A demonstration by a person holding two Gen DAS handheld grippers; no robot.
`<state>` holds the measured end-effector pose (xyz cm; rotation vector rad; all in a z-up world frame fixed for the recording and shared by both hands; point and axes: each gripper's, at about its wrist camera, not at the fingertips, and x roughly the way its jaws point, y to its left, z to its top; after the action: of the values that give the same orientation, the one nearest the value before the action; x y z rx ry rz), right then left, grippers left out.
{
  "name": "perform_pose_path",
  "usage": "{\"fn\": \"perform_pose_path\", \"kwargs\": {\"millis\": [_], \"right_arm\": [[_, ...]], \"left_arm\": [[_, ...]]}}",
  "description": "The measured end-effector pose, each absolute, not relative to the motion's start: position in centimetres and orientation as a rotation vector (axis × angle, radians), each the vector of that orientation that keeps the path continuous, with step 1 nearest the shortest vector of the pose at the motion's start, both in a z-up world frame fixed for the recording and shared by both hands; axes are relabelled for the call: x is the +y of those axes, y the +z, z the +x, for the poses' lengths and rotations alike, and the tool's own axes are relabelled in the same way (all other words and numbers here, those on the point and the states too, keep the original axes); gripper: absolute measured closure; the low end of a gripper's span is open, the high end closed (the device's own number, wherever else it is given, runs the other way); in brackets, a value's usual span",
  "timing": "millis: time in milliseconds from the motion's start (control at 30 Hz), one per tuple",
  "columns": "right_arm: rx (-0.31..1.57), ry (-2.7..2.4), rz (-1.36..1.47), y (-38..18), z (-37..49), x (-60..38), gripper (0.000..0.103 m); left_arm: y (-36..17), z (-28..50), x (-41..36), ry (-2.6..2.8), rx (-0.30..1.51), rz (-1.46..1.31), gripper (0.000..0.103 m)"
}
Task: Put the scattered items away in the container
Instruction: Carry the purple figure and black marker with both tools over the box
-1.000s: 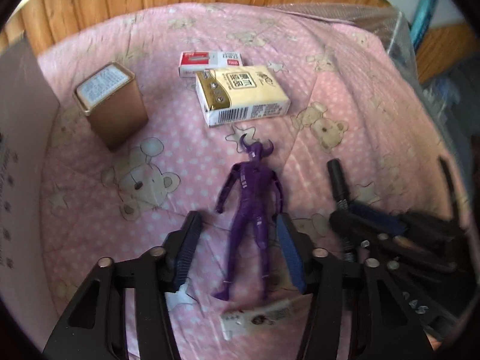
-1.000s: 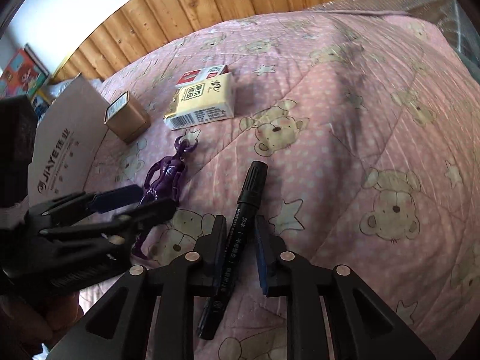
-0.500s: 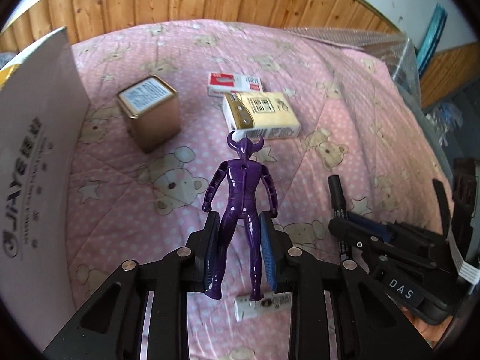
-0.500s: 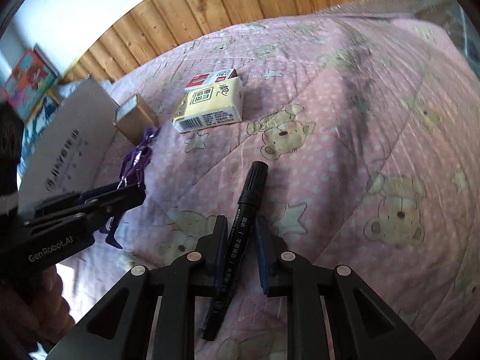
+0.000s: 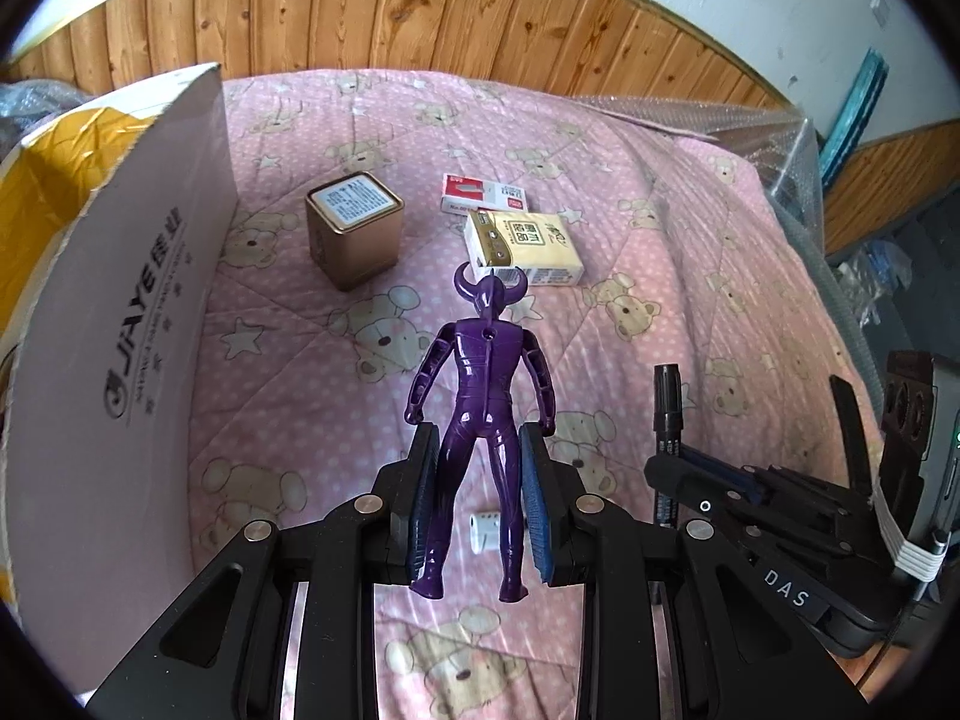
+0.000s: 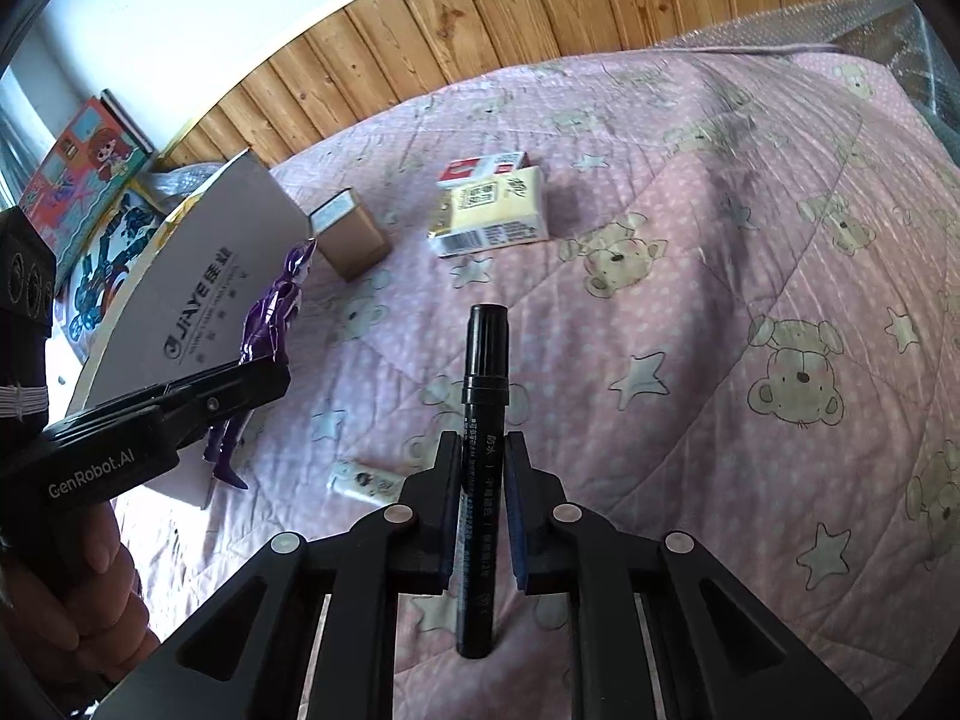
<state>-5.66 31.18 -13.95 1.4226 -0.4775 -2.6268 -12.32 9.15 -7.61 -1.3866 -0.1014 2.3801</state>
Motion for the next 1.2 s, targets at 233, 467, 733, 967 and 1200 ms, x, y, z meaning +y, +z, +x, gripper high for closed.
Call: {"fn": "perform_pose_path", "kwargs": {"millis": [233, 467, 733, 967, 1200], "right_arm": [[-0.483, -2.626, 1.403, -13.3, -4.6, 30.4, 0.089], [-0.483, -2.607, 1.37, -11.9, -3.1, 29.3, 0.089], [-0.426, -2.579, 1.33, -10.3, -2.2, 26.7, 0.089], [-0.35, -2.549, 1.282, -8.5, -1.8, 23.7, 0.089], [-0.283, -2.513, 1.243, -7.0, -1.6, 20.5, 0.088]], "left_arm": [[-6.4, -10.7, 8.2, 2.388, -0.132, -1.359, 0.076], [-5.1, -9.3, 7.0, 2.399, -0.165, -1.325, 0.076], [-3.4, -7.2, 5.6, 2.419, -0.188, -1.26, 0.076], [-1.7, -5.8, 2.9, 2.454, -0.243, -1.202, 0.076], [-0.5, -5.0, -0.2, 2.483, -0.31, -1.163, 0.076]]}}
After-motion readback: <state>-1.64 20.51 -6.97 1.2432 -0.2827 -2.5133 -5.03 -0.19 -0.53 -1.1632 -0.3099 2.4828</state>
